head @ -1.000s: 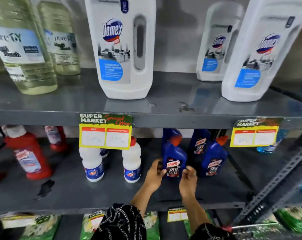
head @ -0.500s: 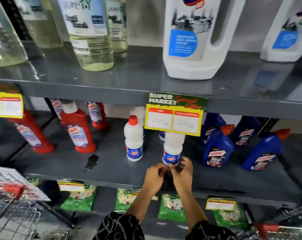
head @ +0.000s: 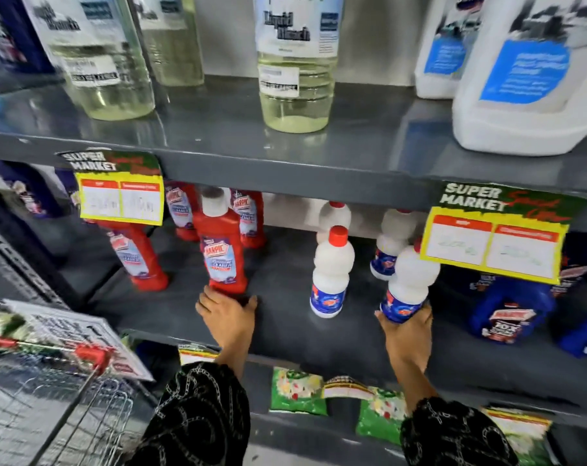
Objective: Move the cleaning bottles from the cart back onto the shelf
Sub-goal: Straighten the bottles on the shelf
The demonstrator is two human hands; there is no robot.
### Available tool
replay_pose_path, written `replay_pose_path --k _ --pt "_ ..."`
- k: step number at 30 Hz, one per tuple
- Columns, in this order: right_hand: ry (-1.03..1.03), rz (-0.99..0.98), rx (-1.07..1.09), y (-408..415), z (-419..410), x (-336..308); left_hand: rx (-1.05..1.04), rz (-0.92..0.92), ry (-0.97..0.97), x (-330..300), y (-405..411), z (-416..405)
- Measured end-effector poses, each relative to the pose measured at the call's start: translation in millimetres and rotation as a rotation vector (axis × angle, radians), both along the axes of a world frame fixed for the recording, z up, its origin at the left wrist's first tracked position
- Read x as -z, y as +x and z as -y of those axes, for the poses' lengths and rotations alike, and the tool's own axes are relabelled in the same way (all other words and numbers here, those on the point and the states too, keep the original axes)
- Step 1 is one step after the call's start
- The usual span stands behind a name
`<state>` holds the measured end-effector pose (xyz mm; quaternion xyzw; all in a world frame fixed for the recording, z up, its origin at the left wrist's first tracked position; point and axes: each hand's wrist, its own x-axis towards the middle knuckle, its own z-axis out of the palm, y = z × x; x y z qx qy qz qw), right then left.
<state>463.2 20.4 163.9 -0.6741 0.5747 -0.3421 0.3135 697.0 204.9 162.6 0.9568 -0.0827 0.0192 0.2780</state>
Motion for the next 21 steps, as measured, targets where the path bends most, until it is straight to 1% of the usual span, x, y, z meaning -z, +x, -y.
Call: replay_pose_path --k 2,6,10,15,21 --pt "-0.011 -0.008 -0.007 0 0 0 -0.02 0.003 0.004 3 10 -1" --pt "-0.027 -0.015 -0.015 0 -2 -1 -0.122 0.021 -0.075 -1 15 3" --pt "-0.01 0.011 -0.005 0 -2 -3 -0.136 0.004 -0.107 -5 25 3" --pt "0.002 0.015 -0.011 -3 -4 -4 -0.126 -0.006 -0.134 -4 26 -1" --pt "0.011 0.025 -0.049 -7 -11 -8 -0.02 0.077 -0.133 -1 30 -24"
